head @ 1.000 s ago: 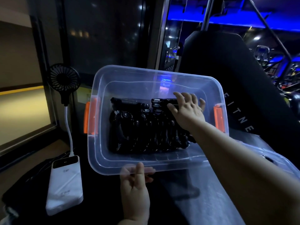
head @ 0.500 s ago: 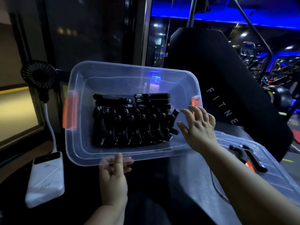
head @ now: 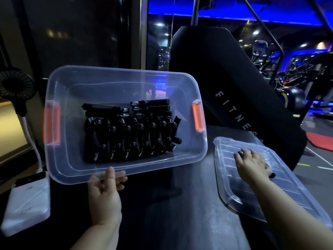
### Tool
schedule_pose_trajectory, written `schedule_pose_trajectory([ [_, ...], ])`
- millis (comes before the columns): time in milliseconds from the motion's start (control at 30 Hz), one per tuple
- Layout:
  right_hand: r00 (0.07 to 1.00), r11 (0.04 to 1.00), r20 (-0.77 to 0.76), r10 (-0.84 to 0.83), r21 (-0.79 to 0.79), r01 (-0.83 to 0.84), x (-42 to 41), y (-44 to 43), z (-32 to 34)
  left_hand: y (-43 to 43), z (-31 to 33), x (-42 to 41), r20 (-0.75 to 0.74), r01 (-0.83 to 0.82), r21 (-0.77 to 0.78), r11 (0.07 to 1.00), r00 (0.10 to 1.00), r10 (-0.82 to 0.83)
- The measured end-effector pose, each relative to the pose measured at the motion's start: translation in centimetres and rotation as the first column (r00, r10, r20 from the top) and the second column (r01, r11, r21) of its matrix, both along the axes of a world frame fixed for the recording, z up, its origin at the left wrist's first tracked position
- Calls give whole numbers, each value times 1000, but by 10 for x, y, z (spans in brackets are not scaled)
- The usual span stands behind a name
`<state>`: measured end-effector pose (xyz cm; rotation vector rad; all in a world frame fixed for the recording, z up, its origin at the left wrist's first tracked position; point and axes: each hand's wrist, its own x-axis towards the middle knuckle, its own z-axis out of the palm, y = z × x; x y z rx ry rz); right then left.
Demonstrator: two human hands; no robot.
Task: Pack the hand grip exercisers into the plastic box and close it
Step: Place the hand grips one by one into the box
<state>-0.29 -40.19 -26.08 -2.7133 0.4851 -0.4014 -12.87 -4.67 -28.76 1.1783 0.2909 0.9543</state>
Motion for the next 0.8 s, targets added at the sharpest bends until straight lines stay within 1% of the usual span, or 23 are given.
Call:
schedule_pose_trajectory([
  [67, 995, 1000, -95, -4, -10, 3, 3, -18, -8, -1, 0, 0, 5, -4, 2, 1000, 1000, 4],
  [133, 985, 998, -173, 2, -63, -14, 6, -29, -13, -2, 1, 0, 9, -9, 7, 1000, 1000, 9],
  [267, 967, 985, -254, -4, -167, -40, 6, -33, -14, -1, 0, 2, 13, -20, 4, 1000, 1000, 20],
  [533, 966, 966, -257, 21, -245, -86, 4, -18, -8, -1, -2, 5, 11, -39, 26, 999, 999, 39],
  [800, 983, 945, -165, 80, -302, -128, -5, -18, -8, 0, -3, 3, 9, -19, 23, 1000, 1000, 19],
])
